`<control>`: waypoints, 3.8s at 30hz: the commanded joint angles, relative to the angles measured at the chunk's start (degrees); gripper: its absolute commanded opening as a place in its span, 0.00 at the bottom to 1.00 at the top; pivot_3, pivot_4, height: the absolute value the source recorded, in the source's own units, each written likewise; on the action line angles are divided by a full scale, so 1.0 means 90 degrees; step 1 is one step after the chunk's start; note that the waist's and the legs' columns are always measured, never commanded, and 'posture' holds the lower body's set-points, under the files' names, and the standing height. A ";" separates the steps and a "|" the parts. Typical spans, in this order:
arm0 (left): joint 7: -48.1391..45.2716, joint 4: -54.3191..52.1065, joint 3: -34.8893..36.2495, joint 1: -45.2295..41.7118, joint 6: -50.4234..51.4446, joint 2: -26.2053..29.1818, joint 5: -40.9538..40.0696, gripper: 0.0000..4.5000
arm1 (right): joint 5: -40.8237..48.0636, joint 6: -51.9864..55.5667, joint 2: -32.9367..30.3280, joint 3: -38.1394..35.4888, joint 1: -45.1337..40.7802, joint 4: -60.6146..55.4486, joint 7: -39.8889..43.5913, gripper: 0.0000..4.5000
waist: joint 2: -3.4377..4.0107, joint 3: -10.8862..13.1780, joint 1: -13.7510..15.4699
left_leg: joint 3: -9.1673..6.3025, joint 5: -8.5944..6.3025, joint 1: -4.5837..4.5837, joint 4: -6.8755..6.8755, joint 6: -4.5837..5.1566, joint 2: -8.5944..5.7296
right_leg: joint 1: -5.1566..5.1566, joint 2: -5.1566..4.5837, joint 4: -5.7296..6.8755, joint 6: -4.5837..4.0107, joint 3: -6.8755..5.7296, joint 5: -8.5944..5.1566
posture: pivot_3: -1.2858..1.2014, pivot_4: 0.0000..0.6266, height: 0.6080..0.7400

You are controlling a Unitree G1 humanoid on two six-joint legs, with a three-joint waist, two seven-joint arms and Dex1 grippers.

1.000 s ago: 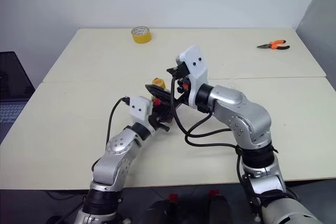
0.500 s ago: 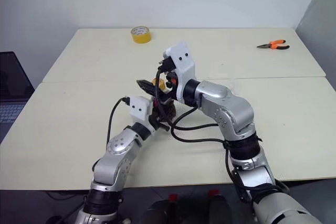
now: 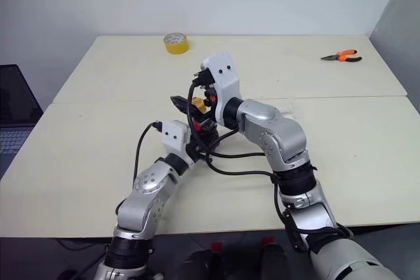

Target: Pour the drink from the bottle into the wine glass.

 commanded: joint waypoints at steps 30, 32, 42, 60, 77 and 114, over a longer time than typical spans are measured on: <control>-0.0013 -0.0308 0.0026 -0.0095 -0.0205 0.0005 -0.0029 0.17 | -0.0046 0.0057 -0.0317 -0.0355 0.0093 -0.0485 -0.0132 1.00 | 0.0000 0.0000 -0.0002 | 0.0000 0.0000 0.0000 0.0000 0.0000 0.0001 | 0.0000 0.0000 0.0000 0.0000 0.0001 0.0000 | 0.52 0.24 1.00; -0.0017 -0.0304 0.0021 -0.0093 -0.0205 0.0005 -0.0029 0.17 | -0.0022 0.0104 -0.0328 -0.0356 0.0105 -0.0558 -0.0130 1.00 | 0.0000 0.0000 -0.0002 | 0.0000 0.0000 0.0000 0.0000 0.0000 0.0001 | 0.0000 0.0000 0.0000 0.0000 0.0000 0.0000 | 0.52 0.24 1.00; -0.0037 -0.0324 0.0027 -0.0039 -0.0217 0.0042 -0.0035 0.17 | 0.0062 0.0267 -0.0458 -0.0383 0.0277 -0.0886 -0.0114 1.00 | 0.0000 0.0000 -0.0002 | 0.0001 0.0000 0.0000 0.0000 0.0000 0.0000 | 0.0000 0.0000 0.0000 0.0000 0.0001 0.0000 | 0.52 0.24 1.00; -0.0052 -0.0258 0.0008 -0.0089 -0.0236 0.0052 -0.0012 0.17 | 0.0268 0.0394 -0.0829 -0.0451 0.0516 -0.1183 -0.0098 1.00 | 0.0000 0.0000 0.0000 | 0.0002 0.0000 0.0000 -0.0001 0.0000 0.0000 | 0.0000 0.0000 -0.0001 0.0000 0.0001 0.0000 | 0.52 0.24 1.00; -0.0047 -0.0287 0.0008 -0.0073 -0.0224 0.0087 -0.0028 0.17 | 0.0467 0.0450 -0.1077 -0.0404 0.0694 -0.1419 0.0003 0.28 | 0.0000 0.0000 0.0002 | 0.0001 0.0000 0.0000 -0.0001 0.0000 0.0000 | 0.0001 0.0000 -0.0001 0.0000 0.0001 0.0000 | 0.52 0.24 1.00; -0.0113 -0.0323 0.0007 -0.0053 -0.0205 0.0139 -0.0067 0.16 | 0.0783 -0.2618 -0.2415 0.0100 0.0725 -0.0208 0.4817 0.28 | -0.0002 0.0001 0.0063 | 0.0003 0.0000 -0.0001 0.0002 0.0000 0.0000 | 0.0004 -0.0001 -0.0005 0.0000 -0.0001 0.0000 | 0.52 0.24 1.00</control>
